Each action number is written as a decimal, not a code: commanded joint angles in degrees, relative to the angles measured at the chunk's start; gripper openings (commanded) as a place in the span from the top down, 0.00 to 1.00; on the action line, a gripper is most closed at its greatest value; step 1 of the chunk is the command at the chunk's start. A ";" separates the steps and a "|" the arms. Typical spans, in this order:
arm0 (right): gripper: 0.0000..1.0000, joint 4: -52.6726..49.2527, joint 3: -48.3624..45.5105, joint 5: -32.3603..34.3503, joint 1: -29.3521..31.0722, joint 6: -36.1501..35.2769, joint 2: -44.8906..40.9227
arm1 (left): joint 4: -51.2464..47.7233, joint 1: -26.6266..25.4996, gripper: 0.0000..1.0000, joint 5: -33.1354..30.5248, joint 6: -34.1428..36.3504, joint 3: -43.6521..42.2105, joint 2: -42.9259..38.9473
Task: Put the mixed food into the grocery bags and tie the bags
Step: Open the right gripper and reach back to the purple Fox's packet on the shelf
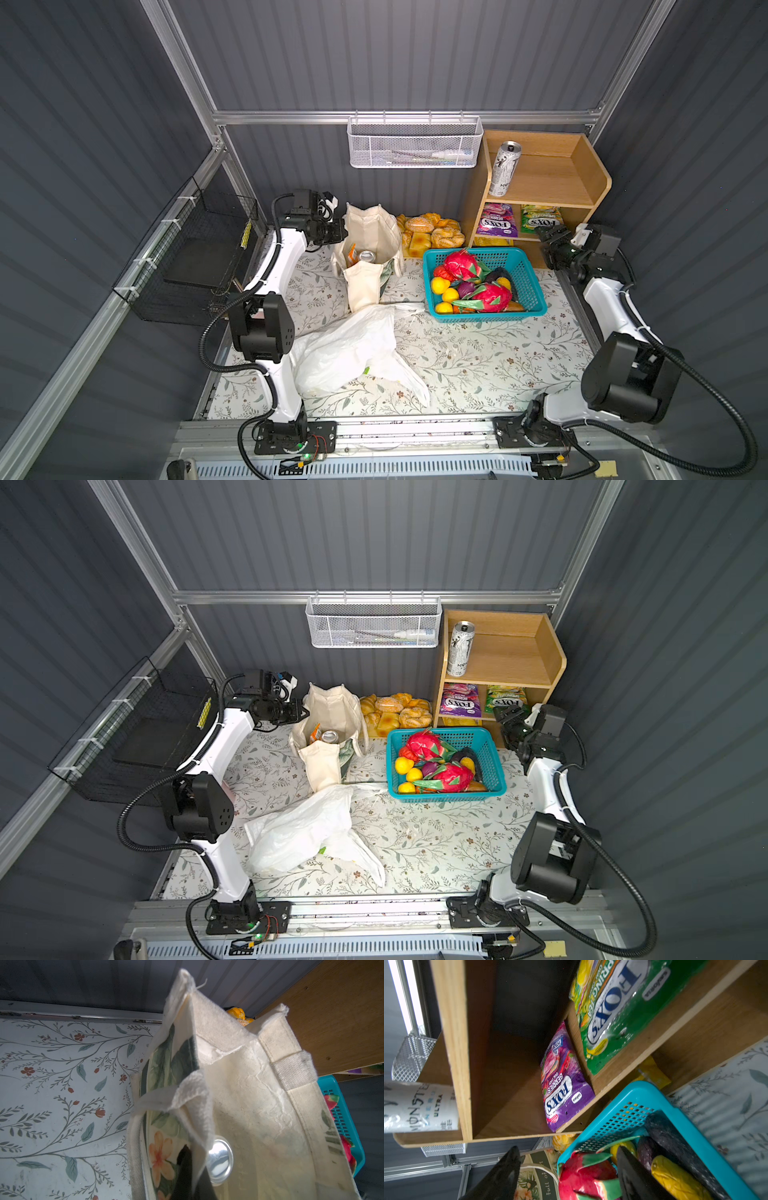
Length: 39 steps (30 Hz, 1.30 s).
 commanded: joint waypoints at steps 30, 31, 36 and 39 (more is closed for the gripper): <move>0.29 -7.32 20.33 4.40 7.89 -5.72 21.04 | 0.58 -0.89 1.00 2.74 -0.89 -1.89 -2.72; 0.29 -7.96 20.36 5.10 7.96 -6.40 21.12 | 0.58 -0.91 1.00 2.80 -0.81 -1.80 -2.75; 0.29 -11.02 21.57 8.24 8.16 -10.20 21.45 | 0.53 -0.89 1.00 2.85 -0.72 -1.52 -2.70; 0.29 -12.23 23.44 6.84 8.33 -11.47 23.09 | 0.58 -0.93 1.00 2.85 -0.72 -1.42 -2.65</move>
